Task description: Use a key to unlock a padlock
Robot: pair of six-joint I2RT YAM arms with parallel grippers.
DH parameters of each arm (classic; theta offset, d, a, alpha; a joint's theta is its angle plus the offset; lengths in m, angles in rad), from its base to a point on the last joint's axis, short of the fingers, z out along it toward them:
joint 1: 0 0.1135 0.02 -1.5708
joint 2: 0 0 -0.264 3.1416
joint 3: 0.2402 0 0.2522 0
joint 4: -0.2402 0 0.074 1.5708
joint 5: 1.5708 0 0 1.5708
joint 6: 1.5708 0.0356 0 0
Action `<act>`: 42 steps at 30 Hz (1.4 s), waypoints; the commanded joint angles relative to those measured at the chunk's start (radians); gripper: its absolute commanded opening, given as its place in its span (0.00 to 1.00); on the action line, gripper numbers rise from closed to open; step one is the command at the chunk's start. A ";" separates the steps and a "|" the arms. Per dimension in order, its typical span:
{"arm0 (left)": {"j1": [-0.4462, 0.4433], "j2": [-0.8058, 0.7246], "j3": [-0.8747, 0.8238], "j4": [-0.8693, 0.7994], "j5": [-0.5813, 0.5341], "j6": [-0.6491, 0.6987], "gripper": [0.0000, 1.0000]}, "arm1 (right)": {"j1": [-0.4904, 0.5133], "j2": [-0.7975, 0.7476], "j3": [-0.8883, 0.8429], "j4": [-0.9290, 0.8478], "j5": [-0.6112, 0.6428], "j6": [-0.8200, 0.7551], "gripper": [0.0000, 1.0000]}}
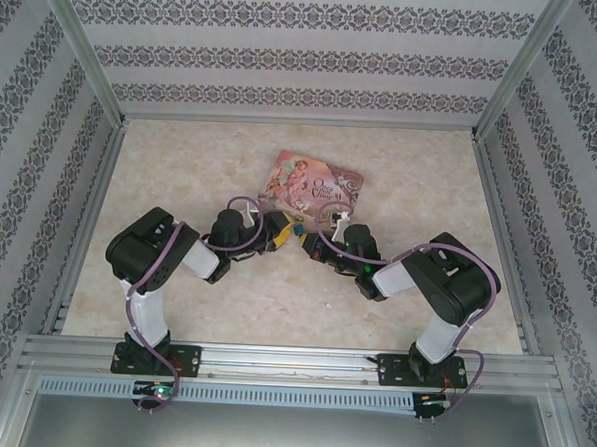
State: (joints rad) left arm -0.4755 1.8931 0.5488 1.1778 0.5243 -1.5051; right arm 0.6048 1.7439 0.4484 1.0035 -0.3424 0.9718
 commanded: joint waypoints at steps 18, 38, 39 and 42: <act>-0.032 0.116 0.071 0.114 0.014 -0.047 0.41 | -0.011 0.023 -0.009 0.004 -0.024 0.041 0.00; -0.045 0.156 0.101 0.115 0.011 -0.034 0.30 | -0.011 0.024 -0.007 0.017 -0.035 0.079 0.00; -0.045 0.155 0.103 0.110 0.013 -0.031 0.29 | -0.012 0.024 -0.008 0.019 -0.036 0.082 0.00; -0.046 0.148 0.108 0.095 0.017 -0.022 0.27 | -0.014 0.023 -0.012 0.024 -0.037 0.087 0.00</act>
State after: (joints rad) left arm -0.5053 2.0323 0.6327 1.2705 0.5240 -1.5517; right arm 0.5976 1.7443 0.4484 1.0248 -0.3573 1.0267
